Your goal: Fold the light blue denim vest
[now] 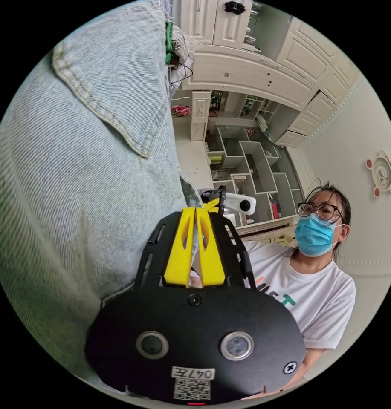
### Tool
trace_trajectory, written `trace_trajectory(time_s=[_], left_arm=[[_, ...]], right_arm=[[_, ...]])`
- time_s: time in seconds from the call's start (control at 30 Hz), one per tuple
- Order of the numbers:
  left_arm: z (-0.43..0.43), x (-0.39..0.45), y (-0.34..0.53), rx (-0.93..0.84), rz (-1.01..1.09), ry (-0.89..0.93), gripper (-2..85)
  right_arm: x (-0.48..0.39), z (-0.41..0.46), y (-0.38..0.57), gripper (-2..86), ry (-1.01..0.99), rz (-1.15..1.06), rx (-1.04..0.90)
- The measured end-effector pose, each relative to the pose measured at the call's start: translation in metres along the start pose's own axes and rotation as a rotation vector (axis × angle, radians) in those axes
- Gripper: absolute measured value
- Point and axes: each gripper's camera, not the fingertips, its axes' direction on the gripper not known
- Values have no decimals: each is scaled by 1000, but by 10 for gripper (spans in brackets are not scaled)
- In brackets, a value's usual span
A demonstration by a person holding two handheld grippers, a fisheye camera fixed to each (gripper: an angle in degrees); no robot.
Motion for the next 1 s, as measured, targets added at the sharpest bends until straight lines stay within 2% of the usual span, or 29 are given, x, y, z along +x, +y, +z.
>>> trace_trajectory(time_s=[0.17,0.43,0.57,0.77,1.0], left_arm=[[-14,-8,8,27,-6,17,-10],[-42,-17,27,93,-21,56,-10],[-53,-19,32,104,-19,77,-10],[-69,-19,44,157,-3,90,-10],[-80,-13,54,184,8,120,-10]], right_arm=[[13,5,29,6,-31,133,68],[31,12,42,8,-71,245,30],[23,12,44,10,-12,226,23],[0,18,41,10,134,81,-18],[30,17,74,29,15,314,90]])
